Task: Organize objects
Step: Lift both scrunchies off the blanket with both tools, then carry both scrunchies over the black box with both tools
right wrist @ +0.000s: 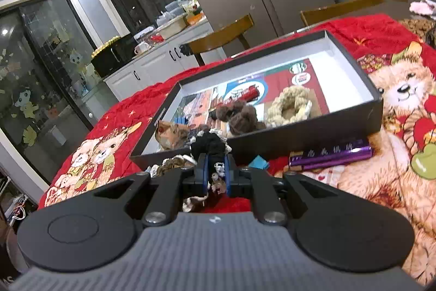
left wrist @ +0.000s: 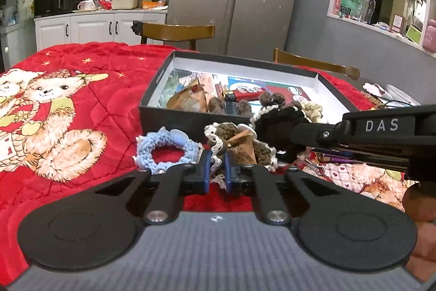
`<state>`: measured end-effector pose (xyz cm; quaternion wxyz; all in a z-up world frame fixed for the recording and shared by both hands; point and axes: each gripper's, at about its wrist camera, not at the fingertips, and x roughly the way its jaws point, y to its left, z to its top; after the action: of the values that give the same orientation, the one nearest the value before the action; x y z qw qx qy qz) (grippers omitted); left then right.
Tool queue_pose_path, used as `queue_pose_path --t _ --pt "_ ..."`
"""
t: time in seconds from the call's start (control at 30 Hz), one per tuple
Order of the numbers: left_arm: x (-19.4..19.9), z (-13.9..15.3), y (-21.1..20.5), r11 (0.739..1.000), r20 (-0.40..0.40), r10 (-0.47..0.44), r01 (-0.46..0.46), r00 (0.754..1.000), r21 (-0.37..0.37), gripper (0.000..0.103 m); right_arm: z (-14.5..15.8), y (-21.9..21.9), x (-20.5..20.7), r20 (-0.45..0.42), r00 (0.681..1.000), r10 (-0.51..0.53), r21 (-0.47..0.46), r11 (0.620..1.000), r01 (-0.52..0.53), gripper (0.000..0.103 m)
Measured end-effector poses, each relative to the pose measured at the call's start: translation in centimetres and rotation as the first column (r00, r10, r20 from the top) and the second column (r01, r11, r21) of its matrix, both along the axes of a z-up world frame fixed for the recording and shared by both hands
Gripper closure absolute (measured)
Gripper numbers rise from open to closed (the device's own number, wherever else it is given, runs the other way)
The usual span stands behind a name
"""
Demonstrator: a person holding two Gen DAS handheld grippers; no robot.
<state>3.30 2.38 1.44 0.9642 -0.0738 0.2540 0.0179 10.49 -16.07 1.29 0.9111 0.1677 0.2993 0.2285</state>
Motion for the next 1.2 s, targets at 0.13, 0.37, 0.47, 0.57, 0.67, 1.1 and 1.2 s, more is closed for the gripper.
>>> queue_pose_path --t 0.13,0.37,0.47,0.57,0.67,1.1,1.2 --pt "-0.1 0.4 0.1 1.0 0.01 0.015 -0.015 1.0 0.012 0.091 0.1 -0.2 0.0 0.031 0.999 -0.017 0.004 1.0 0.017 0.09" --pt "-0.2 1.1 -0.2 0.996 0.008 0.048 -0.048 0.999 0.073 0.091 0.3 -0.2 -0.2 0.079 0.997 -0.015 0.01 1.0 0.014 0.09" --pt "-0.3 1.2 -0.3 0.994 0.015 0.056 -0.057 0.998 0.096 0.091 0.4 -0.1 -0.4 0.095 0.995 -0.016 0.011 1.0 0.015 0.09" --pt "-0.4 1.3 -0.2 0.994 0.017 0.058 -0.059 0.998 0.087 0.091 0.7 0.0 -0.6 0.123 0.992 -0.016 0.004 1.0 0.016 0.09" --pt "-0.6 1.6 -0.2 0.995 0.023 0.06 -0.062 0.998 0.08 0.091 1.1 0.0 -0.8 0.148 0.989 -0.012 0.007 1.0 0.011 0.09" --pt "-1.9 2.7 0.1 0.996 0.063 0.074 -0.077 0.995 0.055 0.091 1.2 0.0 -0.1 0.15 0.989 0.014 0.048 0.999 -0.021 0.09" --pt "-1.9 2.6 0.3 0.995 0.064 0.082 -0.085 0.995 0.05 0.091 1.1 -0.1 -0.2 0.147 0.989 0.019 0.055 0.998 -0.027 0.09"
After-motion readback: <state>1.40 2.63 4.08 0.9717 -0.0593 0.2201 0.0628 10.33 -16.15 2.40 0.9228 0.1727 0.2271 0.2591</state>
